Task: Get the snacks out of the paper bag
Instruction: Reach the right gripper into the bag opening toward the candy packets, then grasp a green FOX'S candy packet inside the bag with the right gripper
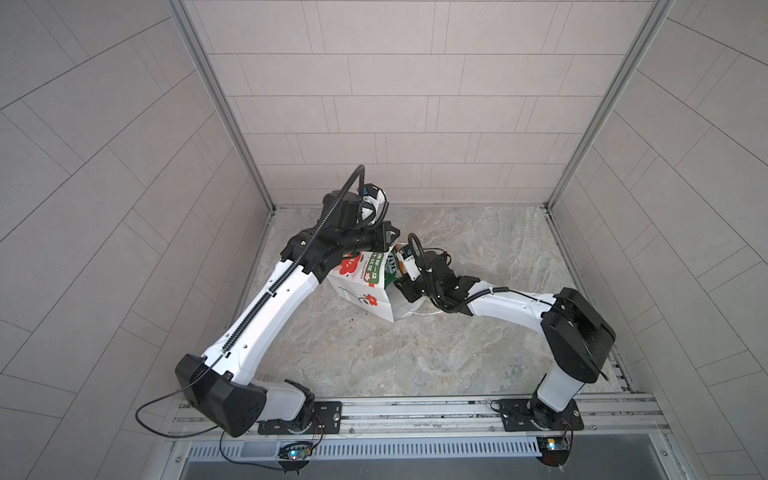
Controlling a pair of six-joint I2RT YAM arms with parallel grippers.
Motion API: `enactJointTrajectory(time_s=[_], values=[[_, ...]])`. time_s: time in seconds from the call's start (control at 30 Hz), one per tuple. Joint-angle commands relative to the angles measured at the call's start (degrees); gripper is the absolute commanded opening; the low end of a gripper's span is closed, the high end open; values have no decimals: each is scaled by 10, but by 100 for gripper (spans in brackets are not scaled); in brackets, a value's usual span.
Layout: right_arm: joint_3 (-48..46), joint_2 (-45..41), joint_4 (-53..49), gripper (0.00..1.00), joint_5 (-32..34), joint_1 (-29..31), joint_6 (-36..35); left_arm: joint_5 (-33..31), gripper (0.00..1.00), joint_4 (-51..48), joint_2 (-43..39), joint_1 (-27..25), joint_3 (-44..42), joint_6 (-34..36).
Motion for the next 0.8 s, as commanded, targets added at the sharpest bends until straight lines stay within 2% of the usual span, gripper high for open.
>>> enactJointTrajectory(time_s=[0.0, 0.3, 0.43, 0.77], values=[[17, 15, 26, 39, 16, 3, 3, 18, 0, 28, -28, -4, 5, 0], [30, 40, 59, 37, 36, 2, 2, 23, 0, 20, -29, -4, 12, 1], [40, 54, 66, 32, 49, -1, 9, 26, 0, 18, -30, -4, 13, 0], [49, 71, 74, 32, 75, -8, 29, 27, 0, 16, -31, -5, 17, 0]])
